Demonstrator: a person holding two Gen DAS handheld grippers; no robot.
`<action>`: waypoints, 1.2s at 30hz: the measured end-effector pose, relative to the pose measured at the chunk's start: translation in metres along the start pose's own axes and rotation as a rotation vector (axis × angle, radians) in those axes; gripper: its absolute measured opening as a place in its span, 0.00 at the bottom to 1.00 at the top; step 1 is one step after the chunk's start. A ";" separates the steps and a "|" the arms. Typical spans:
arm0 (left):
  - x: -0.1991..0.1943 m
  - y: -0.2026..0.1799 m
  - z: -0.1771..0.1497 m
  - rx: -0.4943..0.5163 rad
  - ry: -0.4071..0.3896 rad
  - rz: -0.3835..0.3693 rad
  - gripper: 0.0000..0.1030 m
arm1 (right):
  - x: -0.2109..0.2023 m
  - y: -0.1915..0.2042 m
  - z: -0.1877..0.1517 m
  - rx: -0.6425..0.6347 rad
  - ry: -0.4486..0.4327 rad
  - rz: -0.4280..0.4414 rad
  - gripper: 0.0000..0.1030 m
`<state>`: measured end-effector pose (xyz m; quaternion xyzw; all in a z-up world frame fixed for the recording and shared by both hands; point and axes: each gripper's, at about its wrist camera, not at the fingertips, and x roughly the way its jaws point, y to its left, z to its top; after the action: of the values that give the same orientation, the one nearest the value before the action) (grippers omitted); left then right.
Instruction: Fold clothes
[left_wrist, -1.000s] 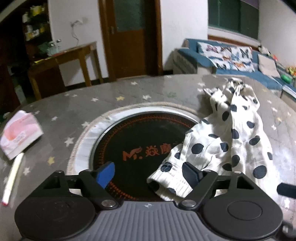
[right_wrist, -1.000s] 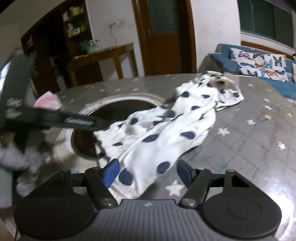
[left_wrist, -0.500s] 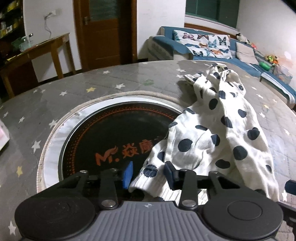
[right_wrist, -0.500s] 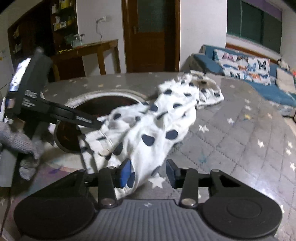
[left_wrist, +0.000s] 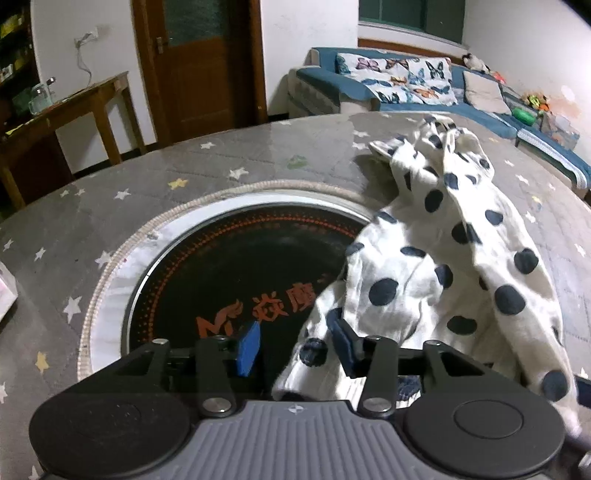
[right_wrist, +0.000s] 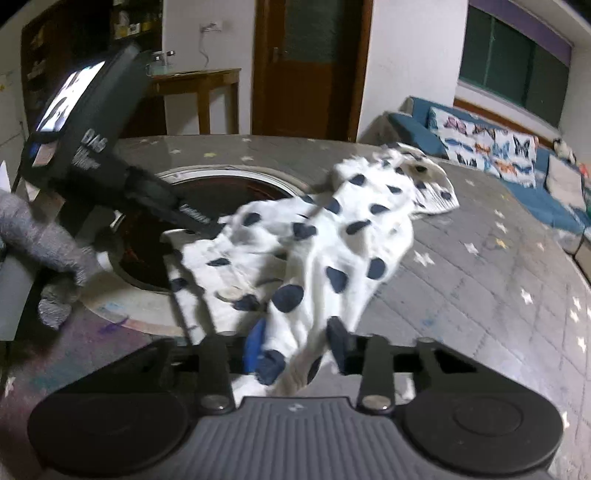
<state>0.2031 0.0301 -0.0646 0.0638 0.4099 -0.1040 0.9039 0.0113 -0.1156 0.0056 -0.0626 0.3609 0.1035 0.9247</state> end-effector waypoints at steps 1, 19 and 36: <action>0.001 -0.002 -0.001 0.006 0.001 -0.008 0.30 | -0.001 -0.006 -0.001 0.010 0.003 0.006 0.24; -0.082 -0.026 -0.070 -0.106 -0.023 -0.075 0.09 | -0.052 -0.093 -0.046 0.141 0.031 0.126 0.07; -0.156 -0.039 -0.102 -0.056 -0.082 -0.057 0.56 | -0.094 -0.141 -0.024 0.056 0.016 0.219 0.37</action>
<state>0.0188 0.0343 -0.0150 0.0224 0.3771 -0.1206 0.9180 -0.0385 -0.2703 0.0576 0.0025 0.3756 0.1932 0.9064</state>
